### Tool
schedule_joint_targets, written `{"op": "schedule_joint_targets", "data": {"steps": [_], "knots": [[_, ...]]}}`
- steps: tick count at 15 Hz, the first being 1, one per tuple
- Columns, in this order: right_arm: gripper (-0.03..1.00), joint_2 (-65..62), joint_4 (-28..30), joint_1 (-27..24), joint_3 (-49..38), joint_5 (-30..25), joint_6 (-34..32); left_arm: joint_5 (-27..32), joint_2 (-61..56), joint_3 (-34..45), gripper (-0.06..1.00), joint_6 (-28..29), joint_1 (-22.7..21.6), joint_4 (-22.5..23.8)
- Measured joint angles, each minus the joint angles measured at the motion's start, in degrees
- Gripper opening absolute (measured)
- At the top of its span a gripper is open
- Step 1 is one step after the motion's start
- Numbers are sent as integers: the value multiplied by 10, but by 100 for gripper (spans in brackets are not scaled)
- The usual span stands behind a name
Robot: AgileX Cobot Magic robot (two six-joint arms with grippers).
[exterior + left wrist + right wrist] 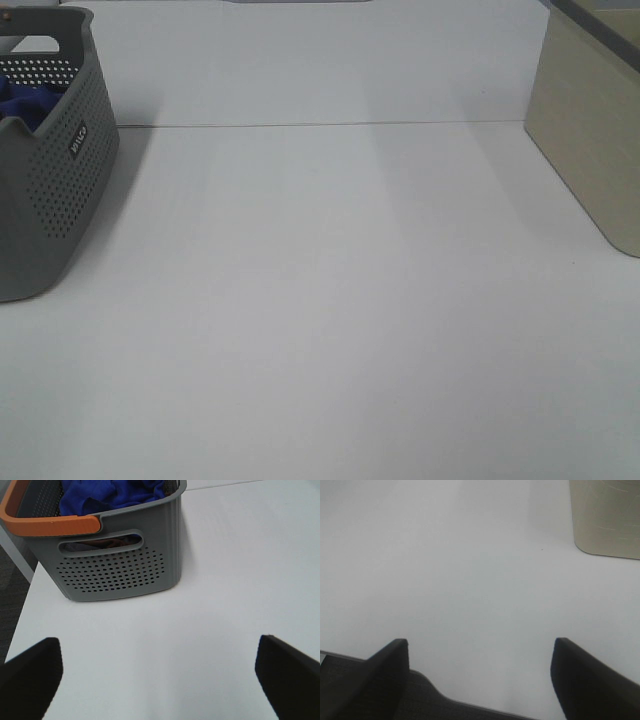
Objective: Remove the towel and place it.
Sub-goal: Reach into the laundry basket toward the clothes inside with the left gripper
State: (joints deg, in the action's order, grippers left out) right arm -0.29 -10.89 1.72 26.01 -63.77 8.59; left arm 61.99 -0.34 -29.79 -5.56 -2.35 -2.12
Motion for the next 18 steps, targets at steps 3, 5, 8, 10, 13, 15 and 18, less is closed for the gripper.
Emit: {"op": "schedule_joint_targets", "data": {"steps": [3,5,8,10,13,15,18], "knots": [[76,0,0,0,0,0,0,6,3,-3,99,-1,0,-2],[76,0,0,0,0,0,0,49,60,-41,99,-37,0,-23],[76,0,0,0,0,0,0,76,191,-143,99,-128,0,-76],[76,0,0,0,0,0,0,77,261,-194,99,-226,0,-66],[76,0,0,0,0,0,0,77,355,-259,99,-357,22,-27],[76,0,0,0,0,0,0,77,425,-297,99,-457,29,9],[76,0,0,0,0,0,0,69,510,-326,99,-496,29,83]]}}
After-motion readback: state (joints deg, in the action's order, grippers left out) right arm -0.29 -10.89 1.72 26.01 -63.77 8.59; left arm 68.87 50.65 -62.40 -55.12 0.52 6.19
